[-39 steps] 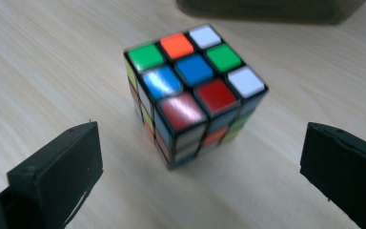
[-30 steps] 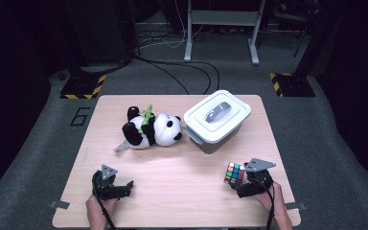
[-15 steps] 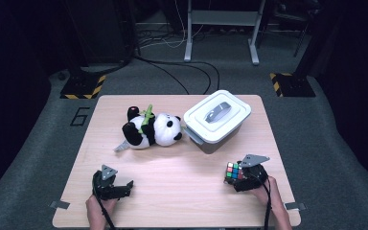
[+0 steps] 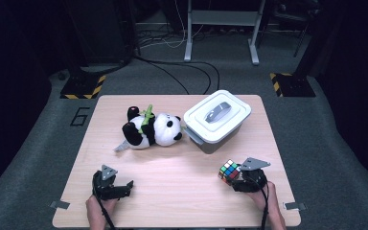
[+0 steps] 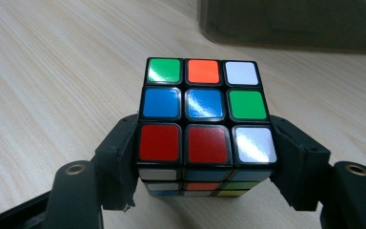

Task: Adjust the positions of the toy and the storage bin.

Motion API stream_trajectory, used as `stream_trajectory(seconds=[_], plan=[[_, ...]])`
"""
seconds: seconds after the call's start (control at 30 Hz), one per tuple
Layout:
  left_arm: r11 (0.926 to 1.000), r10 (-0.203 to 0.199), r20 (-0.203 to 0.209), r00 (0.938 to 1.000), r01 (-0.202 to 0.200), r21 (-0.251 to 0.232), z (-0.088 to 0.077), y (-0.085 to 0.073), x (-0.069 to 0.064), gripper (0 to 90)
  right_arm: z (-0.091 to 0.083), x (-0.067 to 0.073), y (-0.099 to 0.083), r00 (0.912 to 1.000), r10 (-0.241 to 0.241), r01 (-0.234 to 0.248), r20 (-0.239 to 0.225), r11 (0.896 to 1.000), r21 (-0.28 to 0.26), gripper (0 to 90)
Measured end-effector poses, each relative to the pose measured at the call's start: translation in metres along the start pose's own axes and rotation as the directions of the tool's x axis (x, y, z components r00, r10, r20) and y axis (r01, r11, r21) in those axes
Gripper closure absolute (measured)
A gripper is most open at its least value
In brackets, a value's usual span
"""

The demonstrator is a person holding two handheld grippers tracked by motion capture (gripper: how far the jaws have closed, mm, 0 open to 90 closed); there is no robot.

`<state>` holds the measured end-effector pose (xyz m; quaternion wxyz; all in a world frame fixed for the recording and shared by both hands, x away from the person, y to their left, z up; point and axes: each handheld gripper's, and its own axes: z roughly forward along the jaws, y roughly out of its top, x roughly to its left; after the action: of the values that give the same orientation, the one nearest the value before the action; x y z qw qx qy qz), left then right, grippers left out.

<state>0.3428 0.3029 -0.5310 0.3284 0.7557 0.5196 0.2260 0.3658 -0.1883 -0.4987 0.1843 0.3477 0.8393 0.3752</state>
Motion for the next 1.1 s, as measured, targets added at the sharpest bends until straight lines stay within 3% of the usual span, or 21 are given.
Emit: stream_trajectory(seconds=[0.17,0.37,0.73,1.1], plan=[[1.0000,0.000,0.000,1.0000,0.000,0.000,0.000,0.000,0.000,5.5,-0.003,0.006,-0.001,0.9996,0.014,-0.014,0.023,1.000,0.002,33.3],[1.0000,0.000,0.000,1.0000,0.000,0.000,0.000,0.000,0.000,5.6,-0.009,0.014,0.002,0.9993,0.030,-0.029,0.024,0.999,-0.036,33.3],[1.0000,0.000,0.000,1.0000,0.000,0.000,0.000,0.000,0.000,5.5,-0.007,0.037,0.022,0.9999,-0.011,0.012,0.004,0.999,-0.053,33.3],[1.0000,0.000,0.000,1.0000,0.000,0.000,0.000,0.000,0.000,5.6,0.011,0.065,0.045,0.9950,-0.083,0.080,-0.056,0.995,-0.053,33.3]])
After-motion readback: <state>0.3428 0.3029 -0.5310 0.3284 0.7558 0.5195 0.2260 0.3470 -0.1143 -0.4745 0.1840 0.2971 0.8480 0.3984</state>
